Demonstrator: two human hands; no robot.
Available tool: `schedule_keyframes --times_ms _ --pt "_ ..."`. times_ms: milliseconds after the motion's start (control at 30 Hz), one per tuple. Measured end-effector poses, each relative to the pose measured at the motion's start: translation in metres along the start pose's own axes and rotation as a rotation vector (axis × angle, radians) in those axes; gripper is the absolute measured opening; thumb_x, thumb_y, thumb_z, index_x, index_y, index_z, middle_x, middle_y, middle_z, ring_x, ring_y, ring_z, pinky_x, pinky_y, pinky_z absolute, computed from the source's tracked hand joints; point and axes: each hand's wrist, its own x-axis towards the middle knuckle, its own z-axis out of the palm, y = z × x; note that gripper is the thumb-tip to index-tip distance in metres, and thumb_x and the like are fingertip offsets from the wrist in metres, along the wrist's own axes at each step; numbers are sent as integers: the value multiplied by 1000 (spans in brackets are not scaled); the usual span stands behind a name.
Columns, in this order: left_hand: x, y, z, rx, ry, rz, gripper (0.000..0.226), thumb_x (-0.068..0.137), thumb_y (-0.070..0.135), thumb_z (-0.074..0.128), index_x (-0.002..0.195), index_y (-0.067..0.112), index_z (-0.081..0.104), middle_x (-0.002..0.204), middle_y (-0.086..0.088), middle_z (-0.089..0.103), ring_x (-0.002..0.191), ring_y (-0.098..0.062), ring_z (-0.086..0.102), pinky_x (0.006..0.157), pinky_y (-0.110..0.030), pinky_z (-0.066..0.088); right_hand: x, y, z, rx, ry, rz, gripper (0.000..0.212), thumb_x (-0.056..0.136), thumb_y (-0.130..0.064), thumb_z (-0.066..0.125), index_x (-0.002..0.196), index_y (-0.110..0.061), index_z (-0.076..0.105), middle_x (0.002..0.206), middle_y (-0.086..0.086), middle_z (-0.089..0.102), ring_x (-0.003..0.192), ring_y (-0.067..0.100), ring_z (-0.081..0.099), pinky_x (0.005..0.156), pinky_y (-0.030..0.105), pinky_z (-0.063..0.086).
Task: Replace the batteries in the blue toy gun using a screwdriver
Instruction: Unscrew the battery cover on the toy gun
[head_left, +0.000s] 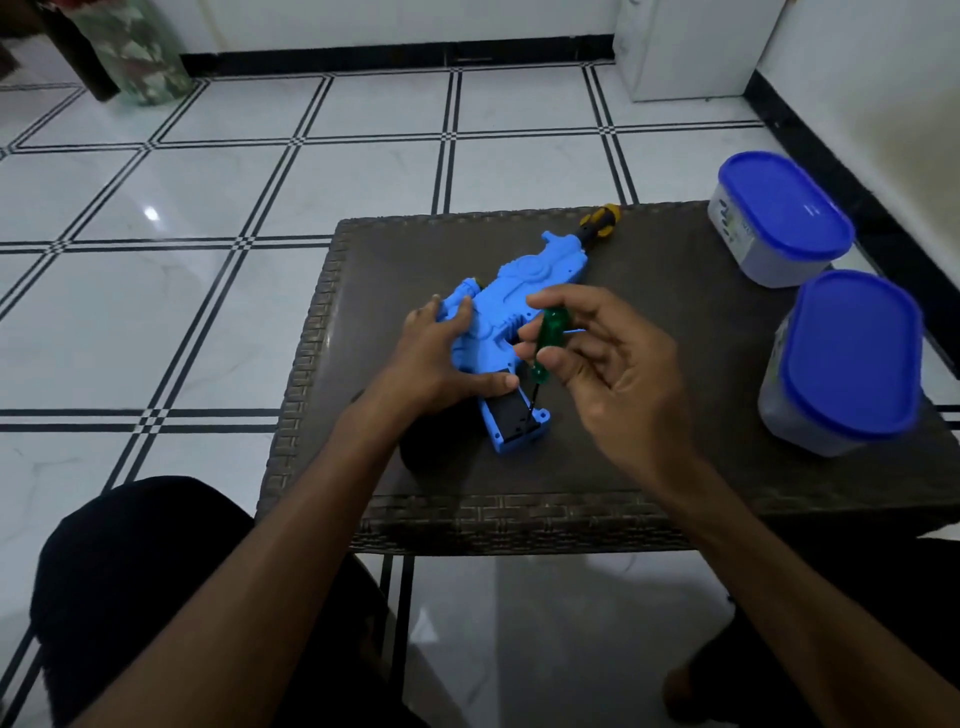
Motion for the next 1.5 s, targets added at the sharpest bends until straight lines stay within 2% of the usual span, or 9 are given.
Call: schedule_keyframes --times_ms 433,600,767,900,1000,1133,1233,1300,1500 --pt "2 0 0 1 -5 31 105 74 49 75 155 24 13 163 -8 0 150 -24 -1 118 -40 14 -2 -2 2 -44 -21 -68 38 92 9 58 117 -20 59 102 3 69 100 15 71 90 25 54" --pt "2 -2 1 -7 4 36 101 74 49 75 154 24 21 163 -10 2 150 -25 0 118 -41 15 -1 -6 1 -142 -60 -107 39 91 8 57 117 -21 62 103 2 69 103 16 69 88 24 54" --pt "7 -9 3 30 4 53 92 76 40 73 153 18 28 161 -16 6 149 -29 3 118 -41 15 7 -9 6 -287 -114 -178 22 85 -18 74 106 -18 70 105 -3 55 101 14 60 87 23 51" --pt "5 -6 3 1 -7 29 95 68 52 76 148 19 38 160 -12 15 149 -25 4 116 -38 18 15 -10 6 -323 -117 -235 13 85 -9 73 97 -13 74 94 -5 57 90 10 60 82 22 48" --pt "6 -7 3 5 52 49 117 53 85 62 143 14 44 153 -14 29 144 -31 21 114 -49 30 17 -10 3 -326 -168 -222 25 89 3 66 110 -10 70 99 1 66 97 15 65 85 34 54" --pt "3 -6 2 7 0 17 98 69 53 76 150 21 33 161 -12 11 148 -27 7 119 -44 19 14 -9 -2 -269 -177 -206 24 90 7 58 106 -7 69 103 2 67 101 17 66 87 36 54" --pt "7 -11 4 41 3 49 96 75 47 74 153 22 25 162 -10 8 149 -28 2 117 -41 15 12 -7 1 -282 -145 -215 14 88 -15 70 101 -19 71 105 -3 57 100 12 61 88 27 49" --pt "6 -10 3 26 -7 40 99 74 47 76 154 23 24 162 -9 9 149 -26 2 117 -43 17 14 -6 1 -281 -104 -208 15 85 -18 74 98 -25 71 97 -6 52 91 9 59 82 22 48" --pt "3 -10 4 29 31 41 116 48 83 59 146 23 43 160 -7 18 148 -23 12 117 -46 23 12 -10 0 -162 -179 -110 29 91 8 59 112 -13 63 101 1 68 102 16 67 89 28 55"
